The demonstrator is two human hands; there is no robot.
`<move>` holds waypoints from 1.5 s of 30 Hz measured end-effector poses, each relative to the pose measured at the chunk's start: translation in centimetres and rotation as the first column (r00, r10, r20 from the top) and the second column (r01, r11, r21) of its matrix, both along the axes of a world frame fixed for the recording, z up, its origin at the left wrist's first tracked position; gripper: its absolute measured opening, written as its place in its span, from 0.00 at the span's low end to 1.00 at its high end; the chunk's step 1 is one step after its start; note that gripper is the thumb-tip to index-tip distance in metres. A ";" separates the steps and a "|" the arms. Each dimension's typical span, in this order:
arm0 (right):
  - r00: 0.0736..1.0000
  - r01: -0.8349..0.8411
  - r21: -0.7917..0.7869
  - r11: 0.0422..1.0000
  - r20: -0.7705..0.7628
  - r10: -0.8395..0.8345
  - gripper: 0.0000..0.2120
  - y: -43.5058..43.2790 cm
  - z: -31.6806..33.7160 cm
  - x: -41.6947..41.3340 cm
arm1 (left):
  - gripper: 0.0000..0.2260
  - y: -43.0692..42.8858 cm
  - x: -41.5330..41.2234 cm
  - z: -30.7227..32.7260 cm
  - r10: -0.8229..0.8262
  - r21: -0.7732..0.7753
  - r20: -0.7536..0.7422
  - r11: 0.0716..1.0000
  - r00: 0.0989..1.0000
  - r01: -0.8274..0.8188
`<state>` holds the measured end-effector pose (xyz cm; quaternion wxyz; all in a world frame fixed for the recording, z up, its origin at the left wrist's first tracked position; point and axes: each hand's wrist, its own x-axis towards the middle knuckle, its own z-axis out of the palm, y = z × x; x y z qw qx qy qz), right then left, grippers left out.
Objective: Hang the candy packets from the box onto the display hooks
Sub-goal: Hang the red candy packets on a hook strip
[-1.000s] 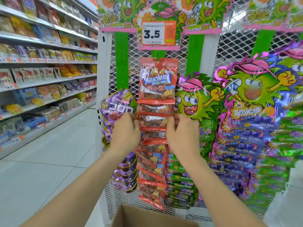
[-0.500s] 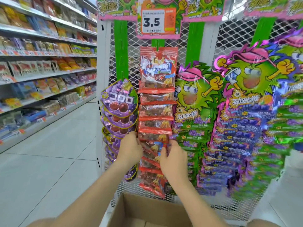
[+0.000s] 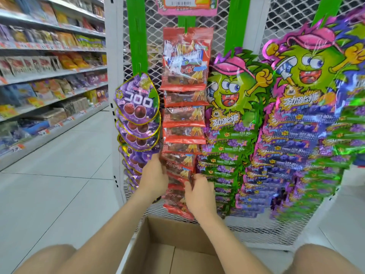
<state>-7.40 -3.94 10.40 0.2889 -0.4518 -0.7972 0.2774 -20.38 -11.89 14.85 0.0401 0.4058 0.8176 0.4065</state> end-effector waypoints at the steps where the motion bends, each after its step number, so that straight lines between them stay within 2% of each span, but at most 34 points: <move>1: 1.000 0.021 0.004 1.000 0.021 -0.021 0.11 0.1 -0.4 -0.1 | 0.18 -0.1 0.1 -0.2 0.001 0.003 0.009 1.000 1.000 -0.001; 4: 1.000 0.023 0.029 0.999 0.018 -0.024 0.14 0.2 -1.4 -0.7 | 0.18 -0.3 -0.1 -0.8 0.003 -0.012 0.044 1.000 0.999 -0.002; 8: 0.999 0.009 0.008 1.000 0.036 -0.009 0.11 -0.2 -3.8 -0.7 | 0.11 -0.4 -1.1 -1.8 0.061 -0.060 0.052 0.997 0.997 -0.058; 10: 0.999 0.041 -0.039 0.998 0.036 -0.040 0.11 -0.5 -4.9 -0.3 | 0.08 -0.5 -1.7 -2.7 0.056 -0.108 0.043 0.993 0.998 -0.051; 12: 0.999 -0.001 -0.095 0.995 0.039 0.005 0.11 -0.7 -5.9 -0.4 | 0.07 -0.9 -1.7 -3.4 0.038 -0.161 0.072 0.987 0.997 -0.026; 15: 0.995 -0.102 -0.192 0.976 -0.021 0.099 0.17 -0.7 -6.3 -1.5 | 0.11 -1.3 -1.8 -4.5 -0.004 -0.181 0.121 0.983 0.993 0.026; 17: 0.990 -0.143 -0.255 0.956 -0.052 0.134 0.20 -0.6 -6.6 -2.4 | 0.15 -1.4 -2.0 -4.8 0.012 -0.191 0.103 0.981 0.995 0.008; 21: 0.976 -0.218 -0.364 0.905 -0.075 0.205 0.22 0.4 -7.5 -3.1 | 0.07 -1.2 -3.0 -5.4 0.017 -0.195 0.081 0.981 0.997 -0.001; 24: 0.970 -0.237 -0.368 0.899 -0.039 0.240 0.21 0.9 -7.5 -2.9 | 0.12 -1.2 -3.1 -5.8 0.007 -0.242 0.030 0.970 1.000 0.001; 27: 0.983 -0.181 -0.337 0.924 -0.030 0.182 0.20 0.6 -7.3 -2.9 | 0.16 -1.3 -1.9 -5.3 0.024 -0.334 -0.098 0.941 0.995 -0.055; 29: 0.990 -0.131 -0.327 0.936 0.004 0.140 0.20 0.4 -7.2 -2.8 | 0.19 -1.5 -0.8 -4.4 0.112 -0.360 -0.290 0.907 0.950 -0.217; 31: 0.990 -0.133 -0.363 0.922 0.001 0.143 0.20 0.8 -7.0 -2.8 | 0.16 -1.6 0.6 -3.0 0.124 -0.234 -0.476 0.936 0.870 -0.261; 33: 0.983 -0.179 -0.416 0.891 -0.041 0.178 0.19 1.0 -6.2 -2.9 | 0.09 -1.4 1.5 -1.7 0.040 -0.017 -0.623 0.998 0.781 -0.064; 35: 0.975 -0.223 -0.452 0.864 -0.090 0.204 0.20 0.8 -5.5 -2.6 | 0.05 -0.9 1.3 -1.1 -0.077 0.036 -0.781 0.985 0.620 0.168; 36: 0.972 -0.233 -0.467 0.853 -0.099 0.212 0.20 0.5 -5.3 -2.3 | 0.11 -0.7 1.2 -0.8 -0.103 0.016 -0.835 0.977 0.540 0.212; 38: 0.967 -0.246 -0.508 0.826 -0.064 0.249 0.20 -0.2 -5.3 -1.7 | 0.22 -0.5 1.3 0.1 -0.084 0.004 -0.890 0.981 0.447 0.192; 40: 0.958 -0.230 -0.504 0.832 0.032 0.284 0.18 -0.6 -5.3 -0.9 | 0.28 -0.2 1.4 1.0 -0.073 -0.014 -0.916 0.988 0.394 0.152; 42: 0.970 -0.137 -0.399 0.907 0.133 0.204 0.11 -0.7 -4.5 0.0 | 0.32 0.5 0.6 1.6 -0.097 -0.062 -0.926 0.992 0.365 0.107; 43: 0.983 -0.074 -0.340 0.937 0.135 0.127 0.08 -0.8 -3.5 0.7 | 0.33 0.8 0.1 1.9 -0.107 -0.082 -0.923 0.993 0.370 0.082; 45: 1.000 0.007 -0.181 0.983 0.011 -0.005 0.08 -0.9 -1.5 2.0 | 0.34 1.1 -0.8 1.9 -0.113 -0.102 -0.918 0.994 0.379 0.050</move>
